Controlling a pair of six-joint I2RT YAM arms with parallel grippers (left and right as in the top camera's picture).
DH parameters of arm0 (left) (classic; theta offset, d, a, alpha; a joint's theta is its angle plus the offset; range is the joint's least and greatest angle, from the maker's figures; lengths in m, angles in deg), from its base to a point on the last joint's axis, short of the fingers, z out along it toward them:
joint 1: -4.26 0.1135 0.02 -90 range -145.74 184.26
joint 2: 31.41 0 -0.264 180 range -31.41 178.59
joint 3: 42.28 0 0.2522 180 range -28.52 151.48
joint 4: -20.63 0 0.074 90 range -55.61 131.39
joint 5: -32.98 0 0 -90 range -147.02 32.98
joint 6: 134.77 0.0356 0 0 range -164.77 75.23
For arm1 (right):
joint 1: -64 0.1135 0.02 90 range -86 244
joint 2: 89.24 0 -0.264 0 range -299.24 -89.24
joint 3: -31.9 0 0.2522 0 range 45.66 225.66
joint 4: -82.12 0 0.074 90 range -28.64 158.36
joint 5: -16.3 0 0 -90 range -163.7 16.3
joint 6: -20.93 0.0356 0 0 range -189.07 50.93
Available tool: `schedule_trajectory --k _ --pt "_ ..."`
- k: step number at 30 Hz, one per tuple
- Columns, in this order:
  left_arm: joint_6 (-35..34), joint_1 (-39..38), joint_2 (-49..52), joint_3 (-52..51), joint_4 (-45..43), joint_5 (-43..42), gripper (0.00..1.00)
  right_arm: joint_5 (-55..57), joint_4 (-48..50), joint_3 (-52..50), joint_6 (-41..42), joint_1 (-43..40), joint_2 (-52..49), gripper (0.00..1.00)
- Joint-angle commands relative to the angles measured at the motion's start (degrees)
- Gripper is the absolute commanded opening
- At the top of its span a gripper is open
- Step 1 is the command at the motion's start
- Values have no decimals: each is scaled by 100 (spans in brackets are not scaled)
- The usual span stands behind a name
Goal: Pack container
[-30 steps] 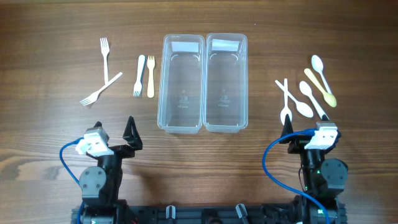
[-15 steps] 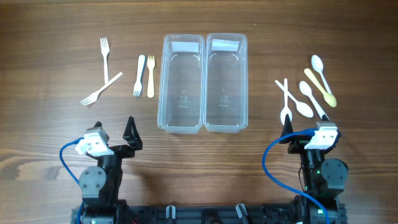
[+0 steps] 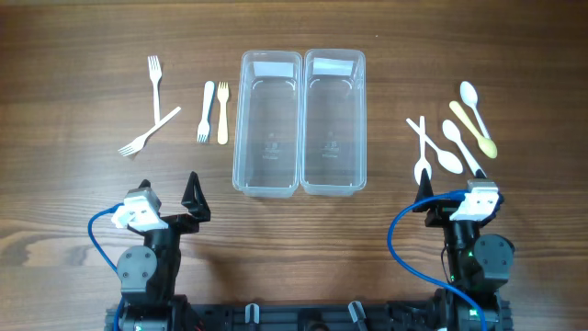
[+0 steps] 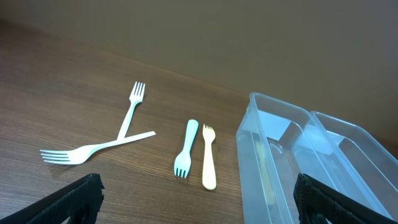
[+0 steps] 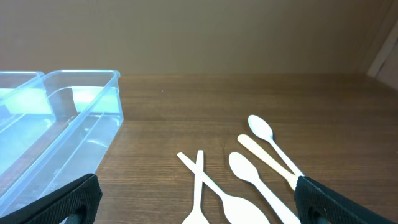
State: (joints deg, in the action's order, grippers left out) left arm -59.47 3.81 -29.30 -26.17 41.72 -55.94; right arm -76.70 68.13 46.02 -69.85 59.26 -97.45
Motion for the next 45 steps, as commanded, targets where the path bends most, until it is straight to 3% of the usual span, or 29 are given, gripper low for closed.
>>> schedule_trajectory --k 1,16,30,34,38,45 --pt "76 35 31 -52 -17 50 100 -92 35 -4 -59 33 4 100" --pt "76 35 31 -52 -17 50 100 -273 61 -4 50 35 4 100" --pt "-31 35 31 -35 -610 -592 100 -1191 153 -4 4107 33 4 100" --pt "-273 35 33 4 -409 -688 100 -1845 149 101 3154 33 -39 100" --pt "-205 35 197 356 50 -706 100 -1729 20 605 2522 33 -459 100" --pt "-138 35 1266 1434 278 -164 100 -1375 -669 2262 2044 22 -2575 100"
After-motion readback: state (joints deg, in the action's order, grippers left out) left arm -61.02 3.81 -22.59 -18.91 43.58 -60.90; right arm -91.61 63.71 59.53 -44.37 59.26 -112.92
